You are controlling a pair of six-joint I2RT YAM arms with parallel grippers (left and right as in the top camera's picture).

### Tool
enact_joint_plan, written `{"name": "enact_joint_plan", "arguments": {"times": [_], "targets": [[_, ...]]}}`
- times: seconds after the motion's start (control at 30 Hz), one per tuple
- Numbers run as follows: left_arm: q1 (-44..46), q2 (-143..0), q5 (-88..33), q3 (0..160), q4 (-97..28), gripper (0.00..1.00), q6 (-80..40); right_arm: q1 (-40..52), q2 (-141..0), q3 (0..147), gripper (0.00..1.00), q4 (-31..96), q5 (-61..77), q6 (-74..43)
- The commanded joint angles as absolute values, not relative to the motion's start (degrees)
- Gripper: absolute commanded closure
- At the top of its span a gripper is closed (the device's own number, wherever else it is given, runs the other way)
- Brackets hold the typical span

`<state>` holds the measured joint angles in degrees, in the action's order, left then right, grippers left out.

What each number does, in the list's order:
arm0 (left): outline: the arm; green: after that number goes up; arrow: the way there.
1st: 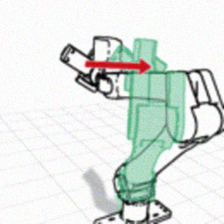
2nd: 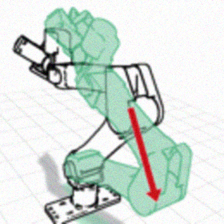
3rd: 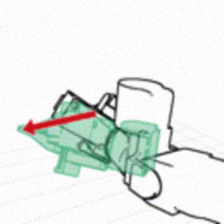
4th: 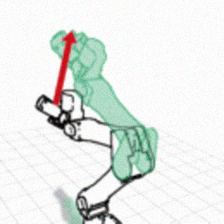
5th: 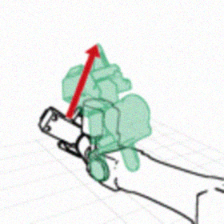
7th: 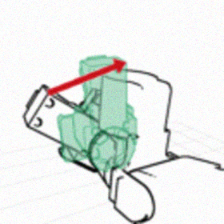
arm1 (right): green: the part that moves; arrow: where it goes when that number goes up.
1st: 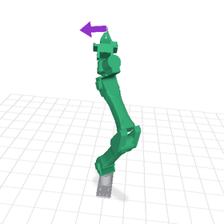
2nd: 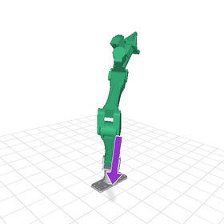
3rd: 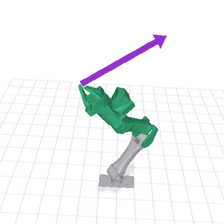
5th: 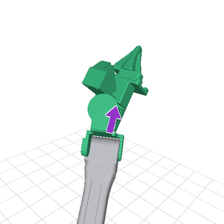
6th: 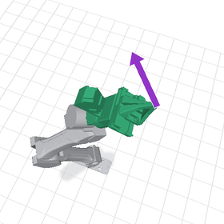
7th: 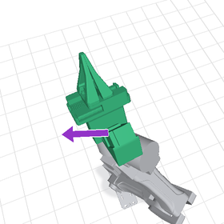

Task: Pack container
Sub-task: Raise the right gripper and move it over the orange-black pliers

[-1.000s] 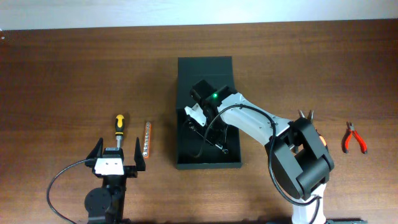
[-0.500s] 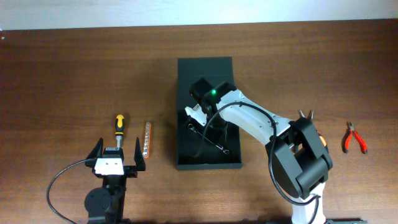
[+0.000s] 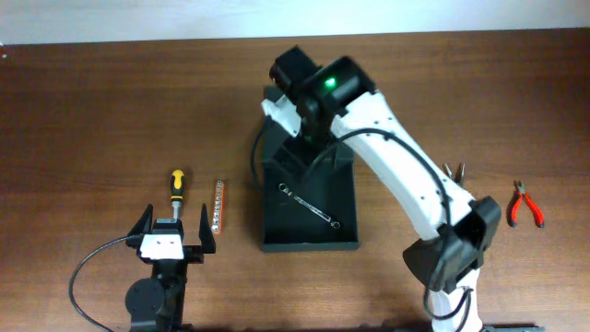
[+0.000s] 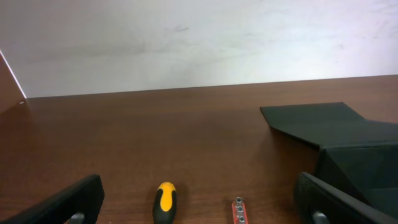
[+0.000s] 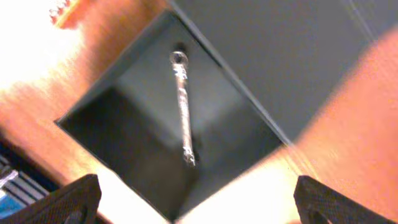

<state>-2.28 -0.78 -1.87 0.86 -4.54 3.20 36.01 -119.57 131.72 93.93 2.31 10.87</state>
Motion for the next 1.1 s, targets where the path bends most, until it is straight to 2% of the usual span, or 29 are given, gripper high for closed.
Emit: {"name": "enact_joint_plan", "arguments": {"times": [0.0,0.33,0.57,0.77,1.07], "targets": [[-2.52,-0.34,-1.67,0.54,-4.62,0.01,3.05,34.59,-119.04,138.52,0.01,97.36,-8.32,6.15],[-2.52,-0.34,-1.67,0.54,-4.62,0.01,3.05,21.12,-105.27,134.52,0.01,97.34,-10.87,0.73],[-2.52,-0.34,-1.67,0.54,-4.62,0.01,3.05,2.72,-87.77,112.51,0.01,96.29,-7.66,-1.58],[-2.52,-0.34,-1.67,0.54,-4.62,0.01,3.05,-11.81,-82.52,98.26,0.01,93.14,3.62,-1.56],[-2.52,-0.34,-1.67,0.54,-4.62,0.01,3.05,-13.23,-83.46,77.34,0.01,79.57,5.23,-1.61]]}}
